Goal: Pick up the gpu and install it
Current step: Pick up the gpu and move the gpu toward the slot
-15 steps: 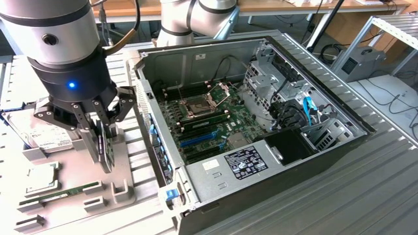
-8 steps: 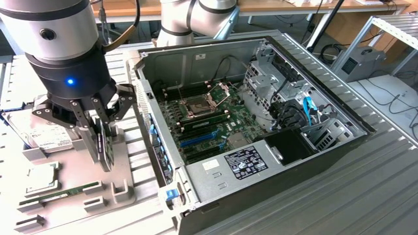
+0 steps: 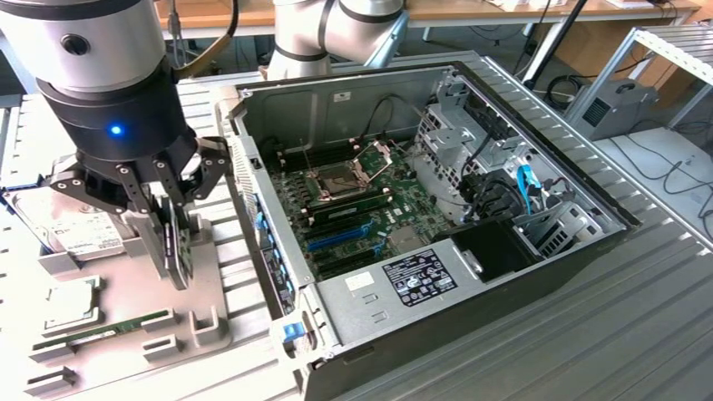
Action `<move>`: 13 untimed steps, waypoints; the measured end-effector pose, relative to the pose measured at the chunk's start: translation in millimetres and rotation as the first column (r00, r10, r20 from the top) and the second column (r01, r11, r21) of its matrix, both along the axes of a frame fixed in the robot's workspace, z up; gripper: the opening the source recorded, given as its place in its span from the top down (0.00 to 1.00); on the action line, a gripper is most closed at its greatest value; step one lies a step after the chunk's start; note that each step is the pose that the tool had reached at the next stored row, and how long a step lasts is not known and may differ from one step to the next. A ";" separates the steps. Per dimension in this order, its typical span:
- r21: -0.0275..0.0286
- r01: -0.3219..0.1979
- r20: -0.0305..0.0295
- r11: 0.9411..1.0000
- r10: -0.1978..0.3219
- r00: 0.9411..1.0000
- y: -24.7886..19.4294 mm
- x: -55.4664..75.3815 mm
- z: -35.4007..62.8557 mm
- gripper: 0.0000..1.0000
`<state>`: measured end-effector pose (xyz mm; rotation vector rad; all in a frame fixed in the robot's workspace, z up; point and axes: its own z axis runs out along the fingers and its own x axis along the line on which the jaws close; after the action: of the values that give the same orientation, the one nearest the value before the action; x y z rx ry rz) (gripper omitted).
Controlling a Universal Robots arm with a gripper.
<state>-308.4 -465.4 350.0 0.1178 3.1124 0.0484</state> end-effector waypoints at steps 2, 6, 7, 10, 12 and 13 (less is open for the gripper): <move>0.000 0.000 0.000 1.000 0.000 1.000 0.0 0.0 2.2 0.74; 0.000 0.000 0.000 1.000 0.000 1.000 0.0 0.0 6.9 0.74; 0.000 0.000 0.000 1.000 0.000 1.000 0.0 0.0 8.5 0.74; 0.000 0.000 0.000 1.000 0.000 1.000 0.0 0.0 11.5 0.74; 0.000 0.000 0.000 1.000 0.000 1.000 0.0 0.0 13.2 0.74; 0.000 0.000 0.000 1.000 0.000 1.000 0.0 0.0 14.0 0.74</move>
<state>-308.4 -465.4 364.0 0.1178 3.1124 0.0484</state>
